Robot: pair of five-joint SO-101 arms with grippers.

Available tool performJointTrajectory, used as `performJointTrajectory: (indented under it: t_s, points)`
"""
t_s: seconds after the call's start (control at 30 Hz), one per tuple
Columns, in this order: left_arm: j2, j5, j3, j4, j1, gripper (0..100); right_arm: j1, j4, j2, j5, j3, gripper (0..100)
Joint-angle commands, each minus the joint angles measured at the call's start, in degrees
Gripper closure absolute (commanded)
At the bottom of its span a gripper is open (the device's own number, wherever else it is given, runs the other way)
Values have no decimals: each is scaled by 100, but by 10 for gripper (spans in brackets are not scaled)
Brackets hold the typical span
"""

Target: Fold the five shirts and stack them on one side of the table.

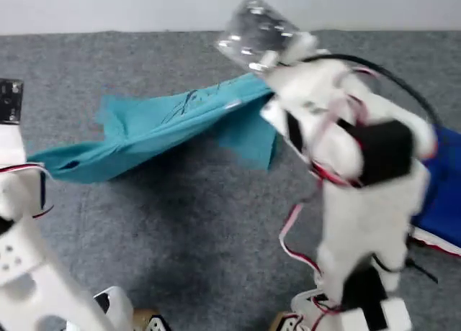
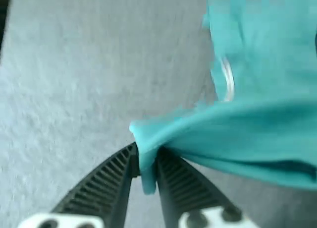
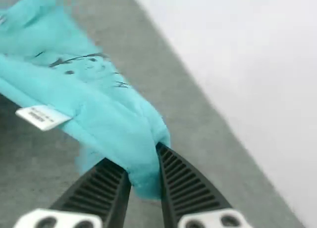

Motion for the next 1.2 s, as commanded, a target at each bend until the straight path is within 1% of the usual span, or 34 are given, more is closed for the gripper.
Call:
performJointTrajectory:
  t_s: [0.0, 0.1, 0.23, 0.4, 0.5, 0.6, 0.87, 1.03, 1.17]
  points:
    - [-316, 721, -620, -264, 360, 986, 356, 75, -593, 176, -26, 988]
    - [-413, 1037, -1095, -651, 571, 986, 505, 84, -901, 185, 0, 988]
    - [-396, 1275, -1877, -1020, 853, 986, 716, 84, -1174, 193, 0, 988]
    - [-378, 1275, -2703, -1327, 1292, 986, 1042, 22, -1499, 193, 0, 988]
    - [-378, 1257, -3099, -1336, 1477, 986, 1174, 22, -1727, 202, -18, 988]
    - [-413, 923, -3380, -1310, 1574, 986, 1349, 40, -1938, 202, -18, 988]
    - [-404, 141, -4374, -1327, 1538, 986, 1912, 136, -2343, 193, 9, 988]
    - [-404, -264, -4901, -1319, 1538, 986, 1947, 215, -2580, 202, 9, 988]
    - [-413, -563, -4998, -1222, 1538, 986, 1947, 224, -2642, 202, 281, 988]
